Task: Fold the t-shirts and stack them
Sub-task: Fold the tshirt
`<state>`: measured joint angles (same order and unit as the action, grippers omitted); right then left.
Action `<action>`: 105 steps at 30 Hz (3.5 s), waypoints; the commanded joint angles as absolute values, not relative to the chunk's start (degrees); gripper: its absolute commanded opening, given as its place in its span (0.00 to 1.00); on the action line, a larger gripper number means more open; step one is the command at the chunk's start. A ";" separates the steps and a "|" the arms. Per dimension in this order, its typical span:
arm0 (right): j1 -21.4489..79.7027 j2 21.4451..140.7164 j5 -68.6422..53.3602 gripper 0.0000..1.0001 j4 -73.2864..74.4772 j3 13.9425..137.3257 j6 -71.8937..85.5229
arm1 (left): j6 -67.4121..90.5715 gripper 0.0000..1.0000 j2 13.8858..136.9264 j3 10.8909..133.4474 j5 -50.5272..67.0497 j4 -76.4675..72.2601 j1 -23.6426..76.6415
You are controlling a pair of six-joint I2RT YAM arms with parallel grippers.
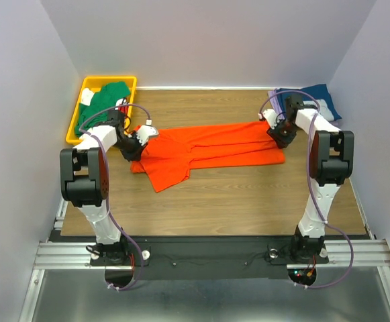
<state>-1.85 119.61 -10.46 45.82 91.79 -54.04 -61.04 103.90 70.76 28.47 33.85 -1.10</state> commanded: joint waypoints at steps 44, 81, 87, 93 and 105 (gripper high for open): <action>-0.18 111.54 -4.49 0.27 47.11 71.04 -43.94 | -51.32 0.32 98.45 55.82 20.83 27.50 -2.02; -0.26 98.17 -10.72 0.56 55.90 79.54 -39.37 | -44.03 0.49 81.21 40.96 11.95 24.44 41.66; -0.26 98.70 -10.28 0.56 55.99 79.80 -39.64 | -44.03 0.49 85.34 39.55 10.81 22.06 42.36; -0.35 99.05 -10.55 0.55 55.90 79.89 -39.81 | -44.91 0.06 86.14 41.30 9.76 23.98 42.19; -0.26 100.54 -11.51 0.54 55.81 80.86 -40.34 | -51.58 0.00 85.86 65.02 12.04 34.45 29.82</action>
<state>-0.03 99.44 -10.41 55.29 78.00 -40.14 -47.55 84.93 57.91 11.75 31.64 33.91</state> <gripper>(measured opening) 0.545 0.019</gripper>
